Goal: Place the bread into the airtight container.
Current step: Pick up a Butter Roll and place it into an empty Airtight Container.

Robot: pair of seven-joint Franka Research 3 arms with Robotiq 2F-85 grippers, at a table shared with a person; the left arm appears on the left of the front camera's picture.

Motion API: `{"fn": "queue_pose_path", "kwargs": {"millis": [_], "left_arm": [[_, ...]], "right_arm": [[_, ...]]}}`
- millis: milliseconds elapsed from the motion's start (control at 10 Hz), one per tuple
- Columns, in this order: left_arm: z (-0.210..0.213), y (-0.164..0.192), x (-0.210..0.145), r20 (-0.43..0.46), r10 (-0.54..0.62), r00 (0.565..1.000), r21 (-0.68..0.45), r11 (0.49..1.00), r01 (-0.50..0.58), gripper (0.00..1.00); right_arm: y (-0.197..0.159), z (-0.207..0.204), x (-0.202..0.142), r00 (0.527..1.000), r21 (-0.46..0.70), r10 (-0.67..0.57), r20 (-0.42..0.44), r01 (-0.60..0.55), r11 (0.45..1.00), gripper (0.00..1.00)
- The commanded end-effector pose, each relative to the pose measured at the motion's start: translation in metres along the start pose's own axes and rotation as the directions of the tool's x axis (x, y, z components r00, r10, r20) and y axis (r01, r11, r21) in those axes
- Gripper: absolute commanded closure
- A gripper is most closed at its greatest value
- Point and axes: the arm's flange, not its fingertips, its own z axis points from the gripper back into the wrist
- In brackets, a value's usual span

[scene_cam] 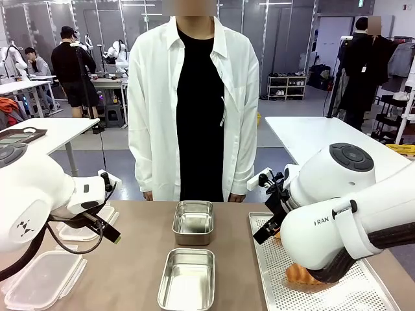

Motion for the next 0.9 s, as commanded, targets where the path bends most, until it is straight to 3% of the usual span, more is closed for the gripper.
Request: {"fn": "queue_pose_path", "kwargs": {"millis": [0,200,400,600,800], "left_arm": [[0.0,0.0,0.0,0.0,0.0,1.0,0.0,1.0,0.0,0.0],[0.026,0.009,0.024,-0.024,0.015,1.0,0.042,0.999,-0.014,0.0],[0.08,0.026,0.05,-0.03,0.029,0.999,-0.053,0.998,-0.03,0.0],[0.156,0.042,0.071,-0.026,0.02,0.999,-0.168,0.985,-0.024,0.0],[0.259,0.07,0.071,0.022,0.019,1.0,-0.187,0.982,-0.015,0.0]], "right_arm": [[0.0,0.0,0.0,1.0,0.0,0.0,0.0,0.0,1.0,0.0],[-0.013,0.038,0.025,1.0,0.005,0.001,0.02,-0.001,1.0,0.0],[-0.035,0.097,0.049,1.0,0.031,-0.015,0.022,0.014,0.999,0.0],[-0.063,0.171,0.06,1.0,0.074,-0.017,0.009,0.016,0.997,0.0],[-0.089,0.259,0.045,1.0,0.101,0.017,0.021,-0.019,0.995,0.0]]}}
